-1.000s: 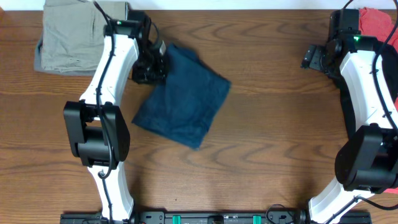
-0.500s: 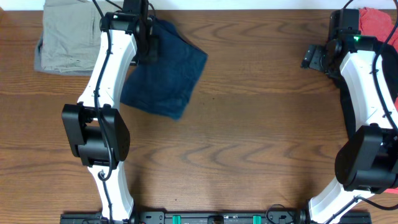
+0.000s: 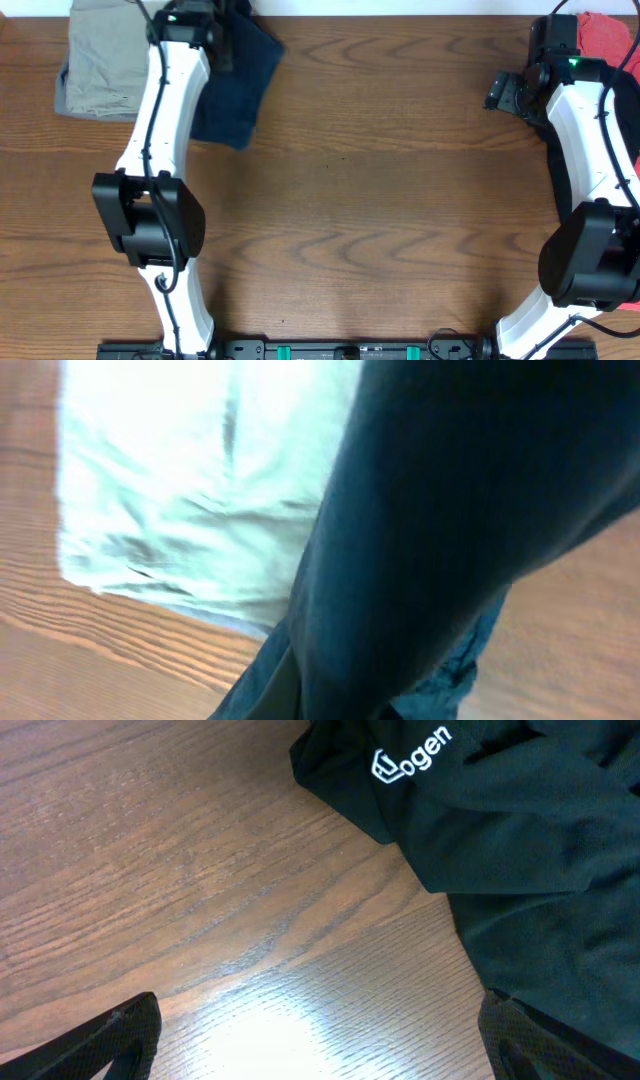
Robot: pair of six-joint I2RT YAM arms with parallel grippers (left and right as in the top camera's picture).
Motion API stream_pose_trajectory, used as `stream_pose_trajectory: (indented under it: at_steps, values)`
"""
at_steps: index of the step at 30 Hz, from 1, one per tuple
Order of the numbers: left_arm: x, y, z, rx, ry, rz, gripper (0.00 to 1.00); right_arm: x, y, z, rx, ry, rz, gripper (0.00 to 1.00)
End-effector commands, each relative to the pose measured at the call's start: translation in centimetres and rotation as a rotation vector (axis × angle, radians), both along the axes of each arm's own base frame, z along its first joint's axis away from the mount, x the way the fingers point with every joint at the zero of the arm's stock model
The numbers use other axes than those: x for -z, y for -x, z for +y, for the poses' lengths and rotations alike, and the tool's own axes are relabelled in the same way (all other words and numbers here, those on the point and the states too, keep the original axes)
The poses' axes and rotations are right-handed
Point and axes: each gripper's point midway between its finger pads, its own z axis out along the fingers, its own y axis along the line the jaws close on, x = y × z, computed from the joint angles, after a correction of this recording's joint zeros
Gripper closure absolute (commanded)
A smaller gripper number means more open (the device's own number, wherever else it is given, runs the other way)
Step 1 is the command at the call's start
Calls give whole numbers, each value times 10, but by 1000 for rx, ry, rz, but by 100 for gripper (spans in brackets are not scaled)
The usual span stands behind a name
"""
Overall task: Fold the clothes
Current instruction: 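Carry the folded trousers up-left onto the khaki trousers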
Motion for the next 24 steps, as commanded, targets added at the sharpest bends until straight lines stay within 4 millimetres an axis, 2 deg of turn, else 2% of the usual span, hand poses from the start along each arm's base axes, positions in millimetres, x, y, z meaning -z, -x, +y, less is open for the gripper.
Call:
stream_pose_trajectory:
  at_steps: [1, 9, 18, 24]
  values:
    - [-26, -11, 26, -55, -34, -79, 94, 1, -1, -1, 15, 4, -2, 1]
    - [-38, -21, 48, -80, -45, -140, 94, 1, -1, -1, 16, 4, -2, 1]
    - [-53, -27, 51, -56, -69, -178, 94, 1, -1, -1, 16, 4, -2, 1]
    - [-70, -25, 59, -92, -108, -207, 94, 1, -1, -1, 16, 4, -2, 1]
